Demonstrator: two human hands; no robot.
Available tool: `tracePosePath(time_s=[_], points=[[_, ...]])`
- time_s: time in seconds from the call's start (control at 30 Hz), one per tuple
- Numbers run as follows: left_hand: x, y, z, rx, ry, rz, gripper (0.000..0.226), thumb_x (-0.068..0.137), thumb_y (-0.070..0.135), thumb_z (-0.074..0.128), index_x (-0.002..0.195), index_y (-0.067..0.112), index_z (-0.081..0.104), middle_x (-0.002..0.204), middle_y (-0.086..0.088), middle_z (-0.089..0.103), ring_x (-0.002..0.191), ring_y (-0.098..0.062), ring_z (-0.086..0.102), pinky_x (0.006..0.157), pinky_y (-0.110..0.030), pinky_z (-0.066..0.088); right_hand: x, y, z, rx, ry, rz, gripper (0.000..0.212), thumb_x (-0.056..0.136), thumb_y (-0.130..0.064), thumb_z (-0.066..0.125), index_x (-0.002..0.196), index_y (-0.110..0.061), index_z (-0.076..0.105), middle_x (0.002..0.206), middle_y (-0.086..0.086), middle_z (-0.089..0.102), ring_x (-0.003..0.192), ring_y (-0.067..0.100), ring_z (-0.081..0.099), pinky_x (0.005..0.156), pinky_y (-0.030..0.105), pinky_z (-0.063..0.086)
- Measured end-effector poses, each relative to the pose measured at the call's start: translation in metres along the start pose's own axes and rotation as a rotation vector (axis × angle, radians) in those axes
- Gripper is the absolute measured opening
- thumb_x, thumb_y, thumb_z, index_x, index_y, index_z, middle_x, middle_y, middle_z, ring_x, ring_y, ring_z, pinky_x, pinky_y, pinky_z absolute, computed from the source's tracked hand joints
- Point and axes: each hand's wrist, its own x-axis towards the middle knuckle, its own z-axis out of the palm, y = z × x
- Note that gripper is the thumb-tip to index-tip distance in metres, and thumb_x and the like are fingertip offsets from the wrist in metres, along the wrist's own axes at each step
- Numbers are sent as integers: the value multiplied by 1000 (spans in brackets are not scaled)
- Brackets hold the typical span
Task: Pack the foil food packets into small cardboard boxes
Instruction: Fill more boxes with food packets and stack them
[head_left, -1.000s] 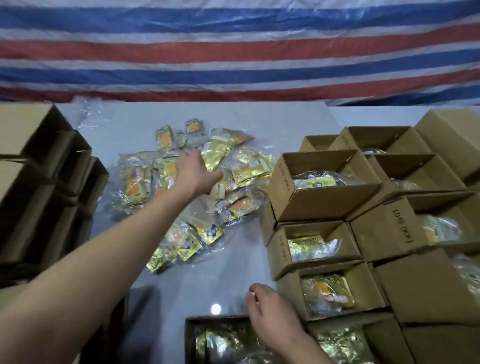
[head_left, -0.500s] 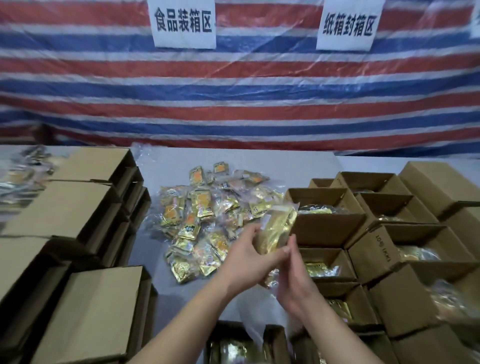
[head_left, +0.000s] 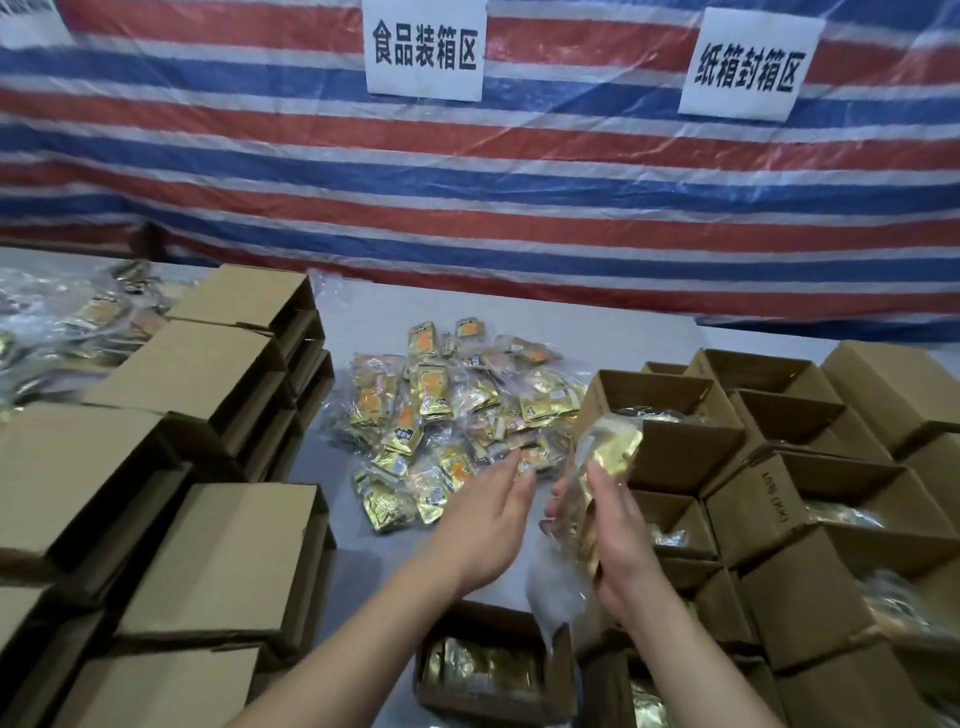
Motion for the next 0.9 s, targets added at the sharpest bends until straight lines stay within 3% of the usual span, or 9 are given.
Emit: tracePosePath(time_s=[0.1,0.23,0.3,0.37,0.43,0.5,0.63,0.77,0.9], points=[[-20,-66,5,-11,-133,-181,56,102,48,35,151,21,32,156,1,33,143,-14,29,115,-26,21,-7,11,-9,-224,38,-147,54,75,-55,60,111,-15,60,82,5,66,68,15,66,69,34,55],[-49,-137,38,-31,-272,-342,51,103,42,40,148,18,36,152,-2,38,139,-16,36,112,-24,27,-18,39,-19,-543,-68,-180,39,81,-62,64,111,-38,57,93,-11,70,84,4,69,84,34,55],[-56,-151,55,-189,-239,-399,34,104,38,38,133,24,49,134,-3,54,123,-16,50,100,-23,38,-23,52,-18,-739,-185,-160,39,78,-72,56,115,-67,45,108,-28,63,99,-7,62,87,17,51],[-55,-158,66,-287,-162,-403,18,105,35,37,111,30,54,110,0,60,105,-15,56,88,-24,42,-26,63,-14,-874,-323,-142,41,78,-73,51,116,-77,35,110,-39,55,97,-15,56,79,10,50],[-52,-161,72,-312,-128,-389,16,105,33,37,104,29,53,102,2,60,99,-13,56,83,-23,40,-25,76,-9,-956,-449,-136,35,84,-71,53,117,-64,44,103,-23,61,85,-5,58,75,21,50],[-50,-164,74,-351,-106,-360,18,105,29,37,97,28,53,97,4,60,98,-13,56,82,-18,40,-22,90,-9,-1060,-556,-114,32,86,-68,55,115,-55,52,102,-14,63,89,5,61,82,29,50],[-53,-165,73,-442,-74,-349,19,105,29,40,104,20,57,99,4,61,97,-10,54,79,-10,37,-10,110,-18,-1304,-726,49,28,88,-49,62,112,-35,61,100,-19,66,94,-5,61,87,20,48],[-56,-166,79,-488,-44,-363,18,104,31,42,103,21,57,93,7,59,90,-8,53,73,-7,37,0,129,-20,-1447,-761,192,9,89,-45,62,98,-42,60,85,-23,63,80,-9,57,69,0,36],[-55,-168,86,-498,-39,-353,21,103,33,42,92,22,55,80,9,53,77,-3,51,79,-24,43,10,152,-9,-1523,-807,256,21,91,-34,68,109,-32,59,91,-20,58,83,-1,53,71,8,36]])
